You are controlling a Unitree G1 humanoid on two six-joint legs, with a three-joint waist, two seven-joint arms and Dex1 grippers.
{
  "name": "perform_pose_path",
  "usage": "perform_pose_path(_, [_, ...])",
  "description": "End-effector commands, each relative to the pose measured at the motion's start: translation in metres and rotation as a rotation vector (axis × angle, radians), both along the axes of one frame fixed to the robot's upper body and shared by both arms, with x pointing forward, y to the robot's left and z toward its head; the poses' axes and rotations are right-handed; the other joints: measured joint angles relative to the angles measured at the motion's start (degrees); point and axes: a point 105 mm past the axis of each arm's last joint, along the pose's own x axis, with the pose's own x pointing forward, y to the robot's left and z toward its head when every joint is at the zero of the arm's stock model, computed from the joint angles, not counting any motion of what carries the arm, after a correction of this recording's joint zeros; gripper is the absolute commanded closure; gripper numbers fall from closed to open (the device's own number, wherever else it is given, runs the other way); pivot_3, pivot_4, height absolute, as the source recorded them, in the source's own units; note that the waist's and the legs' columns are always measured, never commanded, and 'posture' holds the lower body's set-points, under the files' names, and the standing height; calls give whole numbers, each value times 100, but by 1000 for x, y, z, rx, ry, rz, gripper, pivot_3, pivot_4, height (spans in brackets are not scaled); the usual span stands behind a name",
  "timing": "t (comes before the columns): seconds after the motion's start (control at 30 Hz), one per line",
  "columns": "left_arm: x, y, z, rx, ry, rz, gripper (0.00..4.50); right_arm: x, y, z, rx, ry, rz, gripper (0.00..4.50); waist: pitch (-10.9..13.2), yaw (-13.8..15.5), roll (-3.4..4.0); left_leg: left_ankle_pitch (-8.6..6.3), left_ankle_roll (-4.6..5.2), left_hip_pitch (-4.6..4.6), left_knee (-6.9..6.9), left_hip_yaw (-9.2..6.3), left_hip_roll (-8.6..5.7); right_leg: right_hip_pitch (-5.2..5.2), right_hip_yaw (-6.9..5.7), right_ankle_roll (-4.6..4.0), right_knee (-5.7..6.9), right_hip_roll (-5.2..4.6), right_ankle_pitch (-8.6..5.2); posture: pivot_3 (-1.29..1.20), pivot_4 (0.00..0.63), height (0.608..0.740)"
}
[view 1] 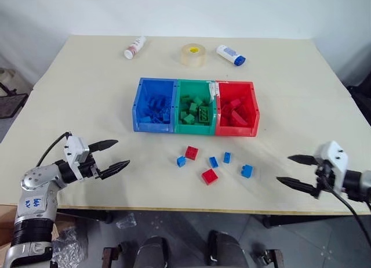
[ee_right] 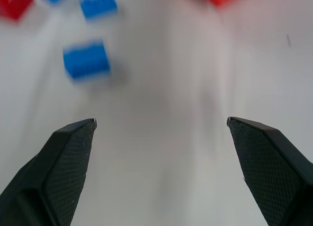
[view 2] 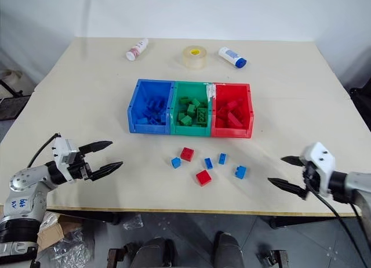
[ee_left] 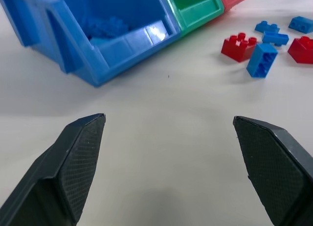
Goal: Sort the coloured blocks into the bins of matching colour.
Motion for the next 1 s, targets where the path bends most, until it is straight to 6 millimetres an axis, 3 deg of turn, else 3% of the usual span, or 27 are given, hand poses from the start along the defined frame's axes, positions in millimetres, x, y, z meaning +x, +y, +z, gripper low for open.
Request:
perform_pose_path(0.03, [1,-3,9,-11,-39,-38,49,-5,2,17,-19,-45,30,0,0,-1,-2,0,0,1,1,-1,0,1,0,0,0,0,0,0,150,740])
perform_pose_path(0.2, [1,-5,9,-6,-40,-64,49,-1,21,18,-14,-36,94,0,0,-29,-2,1,-1,6,2,-1,3,-1,1,-2,10,0,-1,0,150,740])
perform_pose_path(0.47, [-9,-7,11,-18,-75,-87,49,29,77,5,14,1,264,0,0,-63,-5,0,-1,1,3,-2,3,-3,0,-2,15,-1,0,0,150,740])
perform_pose_path(0.63, [-17,-8,11,-23,-87,-76,49,49,87,-12,-14,17,273,0,2,-85,-7,-1,0,-3,5,-2,0,-3,-2,-1,12,-3,0,0,150,740])
perform_pose_path(0.77, [-23,-6,11,-28,-90,-56,49,51,88,-19,-23,32,294,0,2,-88,-7,-1,-1,-1,5,-2,0,-2,-3,-1,14,-3,0,0,150,740])
perform_pose_path(0.87, [-26,-6,10,-30,-89,-50,0,49,92,-23,-15,41,313,635,1,-116,-7,-1,-1,-1,7,-2,1,-2,-2,-1,17,-3,0,0,150,740])
perform_pose_path(1.0, [-26,-7,10,-37,-94,-49,0,49,95,-23,-5,27,317,2013,1,-131,-7,-1,-1,0,6,-2,1,-2,-2,-1,18,-3,0,0,150,740])
